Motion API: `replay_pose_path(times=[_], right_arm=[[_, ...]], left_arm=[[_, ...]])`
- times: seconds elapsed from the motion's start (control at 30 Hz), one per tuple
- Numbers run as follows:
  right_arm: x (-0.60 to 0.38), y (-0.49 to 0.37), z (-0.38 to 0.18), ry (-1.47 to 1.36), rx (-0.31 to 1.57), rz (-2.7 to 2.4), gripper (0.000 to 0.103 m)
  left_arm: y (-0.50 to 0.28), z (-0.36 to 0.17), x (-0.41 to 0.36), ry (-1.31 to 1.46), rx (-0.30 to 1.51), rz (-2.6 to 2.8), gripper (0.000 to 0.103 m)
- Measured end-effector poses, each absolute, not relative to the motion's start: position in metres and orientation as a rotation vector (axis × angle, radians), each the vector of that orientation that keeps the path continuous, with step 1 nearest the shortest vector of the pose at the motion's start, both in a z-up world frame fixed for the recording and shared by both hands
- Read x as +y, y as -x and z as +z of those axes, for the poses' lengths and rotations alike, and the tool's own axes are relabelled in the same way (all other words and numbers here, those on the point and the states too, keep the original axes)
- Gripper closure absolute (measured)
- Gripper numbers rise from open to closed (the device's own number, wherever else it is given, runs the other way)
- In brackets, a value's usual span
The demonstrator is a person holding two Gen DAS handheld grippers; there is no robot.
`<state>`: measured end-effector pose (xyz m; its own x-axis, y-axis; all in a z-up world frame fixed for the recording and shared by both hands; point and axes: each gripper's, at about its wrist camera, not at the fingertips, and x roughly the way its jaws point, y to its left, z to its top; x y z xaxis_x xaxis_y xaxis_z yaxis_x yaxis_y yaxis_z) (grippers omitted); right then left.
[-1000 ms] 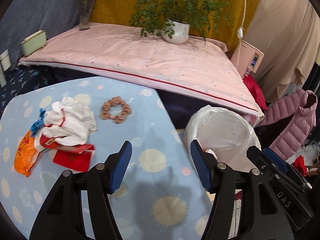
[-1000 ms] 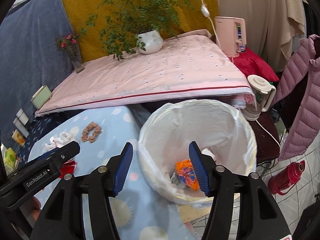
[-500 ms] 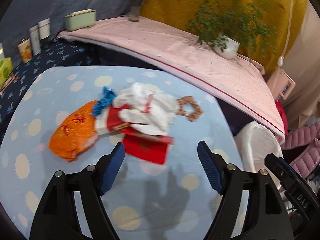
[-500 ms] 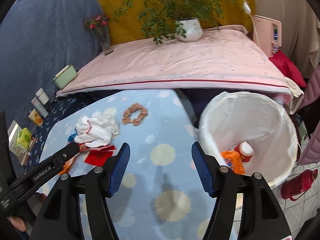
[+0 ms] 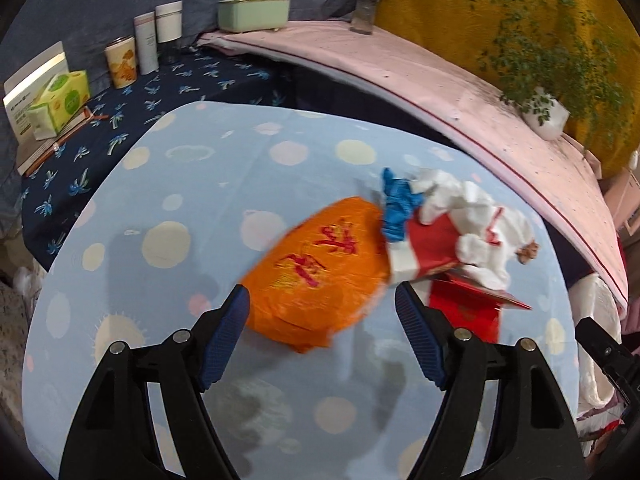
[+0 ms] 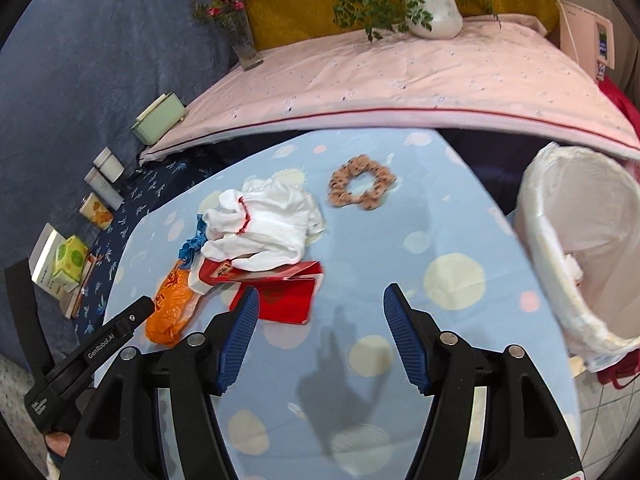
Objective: Collect trash
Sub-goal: 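Grasp the large orange bag with the left tool while the right tool grasps the red envelope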
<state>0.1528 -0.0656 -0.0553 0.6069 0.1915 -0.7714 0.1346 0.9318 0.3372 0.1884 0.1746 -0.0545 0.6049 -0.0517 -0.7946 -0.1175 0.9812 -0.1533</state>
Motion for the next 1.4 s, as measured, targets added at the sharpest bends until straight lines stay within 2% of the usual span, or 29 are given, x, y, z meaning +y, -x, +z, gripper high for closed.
replay_pose_path(times=[0.27,0.47,0.57,0.67,0.77,0.93,1.0,1.13,1.23,1.4], right_arm=[[-0.052,-0.185,-0.079,-0.474,0.967,0.001,0.042],[-0.053,-0.200,-0.103,-0.537,1.026,-0.012,0.050],[-0.052,-0.202,-0.115,-0.569,1.060,0.007,0.060],[-0.048,-0.202,-0.120,-0.584,1.079,0.035,0.069],[-0.043,-0.198,-0.123,-0.594,1.091,0.063,0.071],[-0.031,-0.192,-0.127,-0.580,1.112,0.111,0.076],[-0.027,-0.189,-0.128,-0.575,1.121,0.130,0.085],[-0.024,-0.181,-0.123,-0.554,1.112,0.153,0.095],[-0.026,-0.174,-0.115,-0.544,1.093,0.169,0.099],[-0.029,-0.161,-0.090,-0.486,1.034,0.180,0.100]], left_arm=[[-0.213,-0.074,0.197,0.220,0.973,0.033,0.031],[-0.221,-0.094,0.190,0.236,1.027,-0.012,0.031],[-0.219,-0.099,0.184,0.228,1.033,-0.029,0.031],[-0.216,-0.101,0.178,0.226,1.041,-0.055,0.038],[-0.213,-0.101,0.174,0.234,1.042,-0.069,0.042],[-0.207,-0.102,0.165,0.224,1.050,-0.102,0.061],[-0.203,-0.102,0.161,0.224,1.051,-0.112,0.068],[-0.195,-0.098,0.156,0.214,1.041,-0.114,0.078],[-0.188,-0.094,0.154,0.214,1.035,-0.113,0.082],[-0.176,-0.077,0.148,0.200,1.002,-0.118,0.083]])
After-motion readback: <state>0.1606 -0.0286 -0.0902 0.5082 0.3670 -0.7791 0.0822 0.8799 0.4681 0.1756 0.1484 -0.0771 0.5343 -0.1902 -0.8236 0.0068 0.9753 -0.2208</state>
